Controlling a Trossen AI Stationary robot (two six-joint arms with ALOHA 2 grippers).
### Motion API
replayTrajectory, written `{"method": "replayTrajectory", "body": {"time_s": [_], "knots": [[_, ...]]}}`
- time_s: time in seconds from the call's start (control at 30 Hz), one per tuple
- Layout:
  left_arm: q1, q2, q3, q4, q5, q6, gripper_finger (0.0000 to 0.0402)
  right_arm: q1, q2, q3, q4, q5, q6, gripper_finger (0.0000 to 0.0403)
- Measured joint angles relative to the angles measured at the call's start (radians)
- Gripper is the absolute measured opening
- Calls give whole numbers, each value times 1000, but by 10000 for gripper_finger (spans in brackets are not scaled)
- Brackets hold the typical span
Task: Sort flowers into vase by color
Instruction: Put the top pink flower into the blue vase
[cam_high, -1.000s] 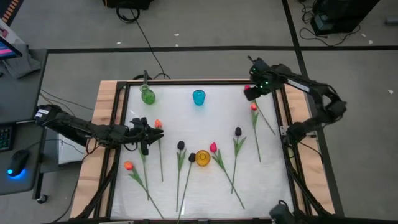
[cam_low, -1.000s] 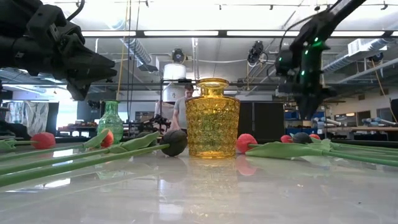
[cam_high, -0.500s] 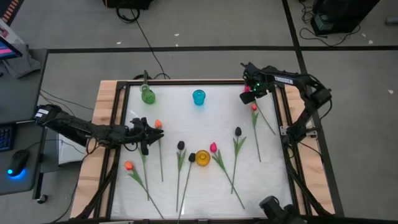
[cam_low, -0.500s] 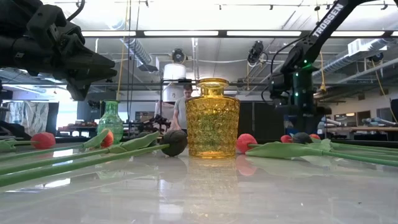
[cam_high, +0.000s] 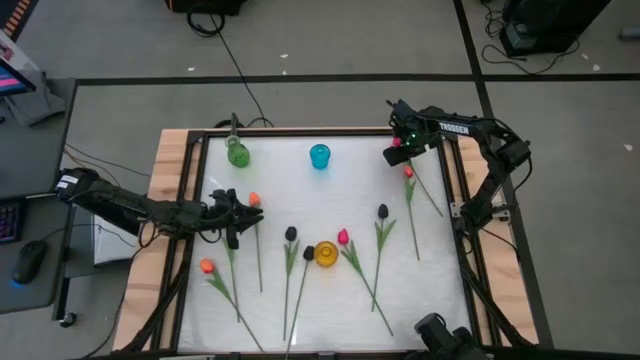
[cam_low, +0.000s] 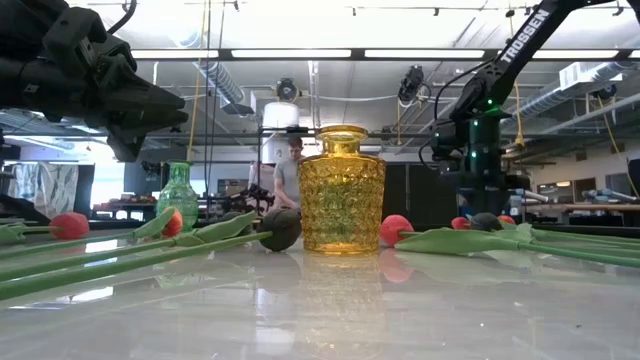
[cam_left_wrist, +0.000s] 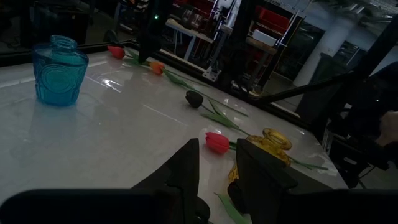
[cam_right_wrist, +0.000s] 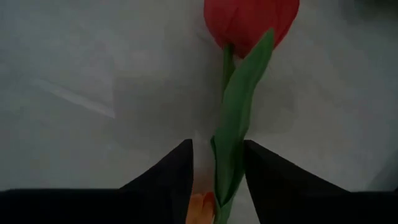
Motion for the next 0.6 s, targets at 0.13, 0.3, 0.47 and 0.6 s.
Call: {"method": "replayTrajectory", "body": {"time_s": [0.13, 0.3, 0.47, 0.6], "knots": [[0, 0, 0, 0, 0, 0, 112, 0, 0, 0, -2, 0, 10, 117], [0, 0, 0, 0, 0, 0, 112, 0, 0, 0, -3, 0, 25, 96], [0, 0, 0, 0, 0, 0, 112, 0, 0, -12, -1, 0, 29, 86], [0, 0, 0, 0, 0, 0, 112, 0, -1, -49, 12, 0, 46, 77]]}}
